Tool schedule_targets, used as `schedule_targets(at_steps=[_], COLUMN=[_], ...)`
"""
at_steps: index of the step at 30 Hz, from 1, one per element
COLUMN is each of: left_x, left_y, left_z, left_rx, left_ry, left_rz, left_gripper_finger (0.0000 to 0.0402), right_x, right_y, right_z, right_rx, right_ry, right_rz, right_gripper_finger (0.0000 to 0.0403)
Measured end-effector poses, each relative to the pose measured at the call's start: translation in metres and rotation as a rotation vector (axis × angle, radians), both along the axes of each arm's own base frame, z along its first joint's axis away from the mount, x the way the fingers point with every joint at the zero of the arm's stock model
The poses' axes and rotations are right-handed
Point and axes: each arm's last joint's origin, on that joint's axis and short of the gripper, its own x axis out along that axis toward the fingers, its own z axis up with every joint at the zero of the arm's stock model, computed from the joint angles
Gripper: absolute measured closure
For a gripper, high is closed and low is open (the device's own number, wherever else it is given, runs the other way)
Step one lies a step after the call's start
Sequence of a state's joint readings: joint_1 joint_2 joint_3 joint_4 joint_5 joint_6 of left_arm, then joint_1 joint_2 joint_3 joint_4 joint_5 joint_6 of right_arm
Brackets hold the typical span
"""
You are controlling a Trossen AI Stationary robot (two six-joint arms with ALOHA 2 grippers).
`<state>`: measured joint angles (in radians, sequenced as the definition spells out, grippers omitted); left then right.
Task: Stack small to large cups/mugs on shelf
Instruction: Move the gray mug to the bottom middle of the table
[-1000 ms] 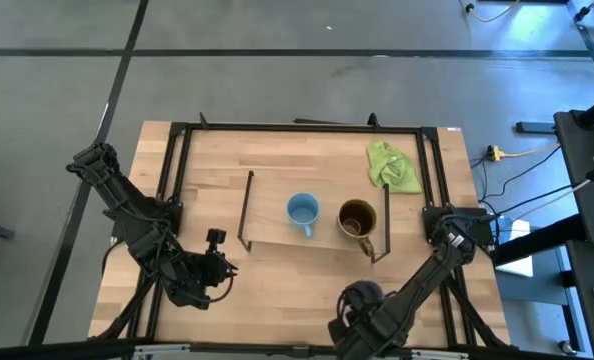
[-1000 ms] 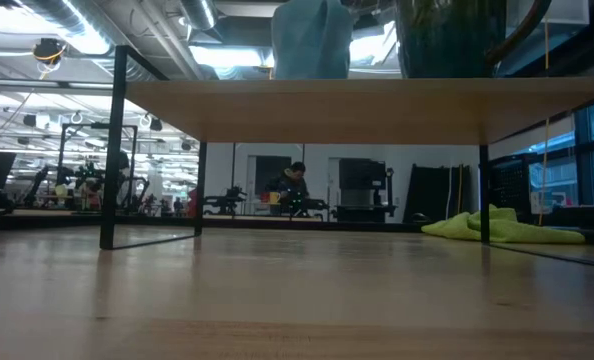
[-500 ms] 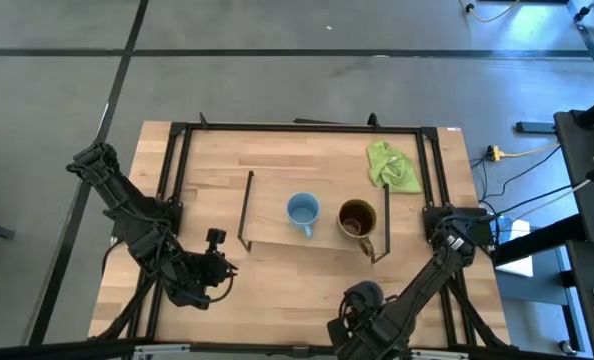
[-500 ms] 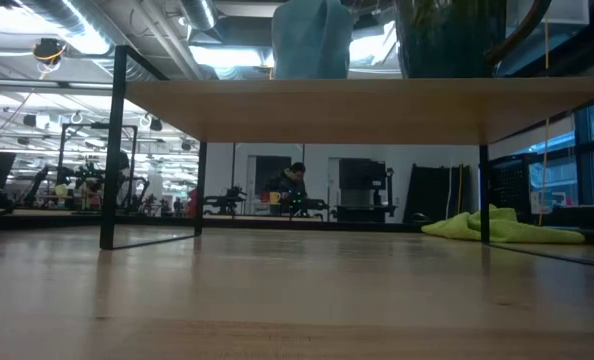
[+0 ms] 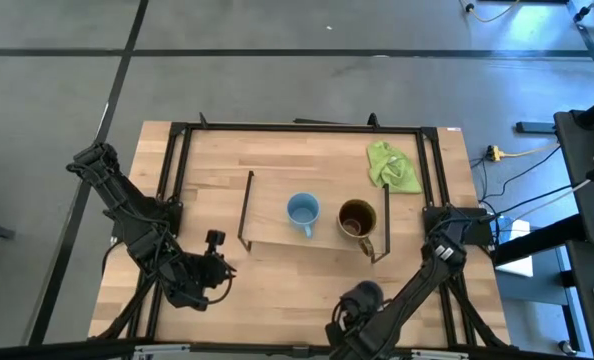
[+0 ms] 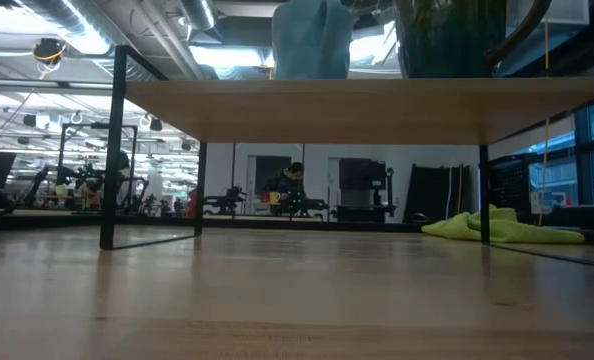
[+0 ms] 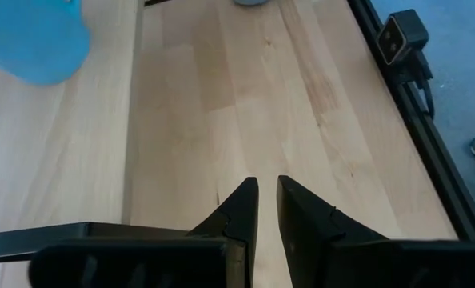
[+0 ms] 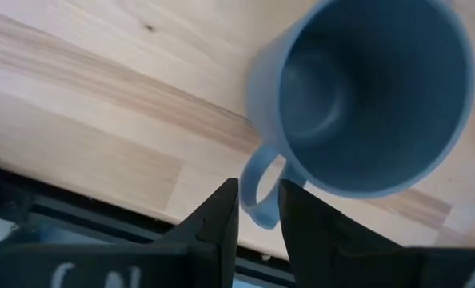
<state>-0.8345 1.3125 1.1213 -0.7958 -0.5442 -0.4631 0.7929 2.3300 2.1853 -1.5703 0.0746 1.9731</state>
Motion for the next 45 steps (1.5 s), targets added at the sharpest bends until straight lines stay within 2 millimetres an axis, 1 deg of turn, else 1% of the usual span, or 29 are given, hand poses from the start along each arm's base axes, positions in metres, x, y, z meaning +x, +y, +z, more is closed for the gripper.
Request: schedule_targets(at_steps=[5,9,14,21,26,29,33,38,42,45], left_x=[0.000,0.000,-0.001,-0.001,-0.001,-0.001,-0.001,-0.001,-0.001,-0.001], left_y=[-0.001,-0.001,-0.001,-0.001,-0.001,-0.001,-0.001,-0.001,-0.001,-0.001], left_z=[0.000,0.000,0.000,-0.001,-0.001,-0.001,-0.001,-0.001,-0.001,-0.001], left_rx=[-0.018,-0.019,-0.022,-0.021,-0.018,-0.018,-0.018,-0.019,-0.022,-0.022], left_ry=[0.020,0.021,0.024,0.024,0.027,0.027,0.027,0.027,0.027,0.026], left_rz=[-0.018,-0.019,-0.021,-0.020,-0.020,-0.020,-0.020,-0.020,-0.017,-0.016], left_gripper_finger=[0.0358,0.0358,0.0358,0.0358,0.0358,0.0358,0.0358,0.0358,0.0358,0.0358], right_x=[0.000,0.003,0.005,0.005,0.007,0.006,0.005,0.005,0.002,-0.008], right_y=[0.000,0.000,0.001,-0.001,0.001,0.002,0.005,0.007,0.007,0.008], right_z=[-0.001,0.009,0.019,0.013,0.025,0.027,0.036,0.043,0.047,0.062], right_rx=[-0.009,-0.024,-0.011,-0.034,-0.003,0.044,0.103,0.130,0.132,0.134], right_ry=[-0.005,-0.074,-0.112,-0.092,-0.134,-0.101,-0.108,-0.136,-0.155,-0.217], right_rz=[0.001,0.025,0.068,0.072,0.069,0.039,-0.021,-0.163,-0.266,-0.262], right_gripper_finger=[0.0310,0.0310,0.0310,0.0310,0.0310,0.0310,0.0310,0.0315,0.0328,0.0342])
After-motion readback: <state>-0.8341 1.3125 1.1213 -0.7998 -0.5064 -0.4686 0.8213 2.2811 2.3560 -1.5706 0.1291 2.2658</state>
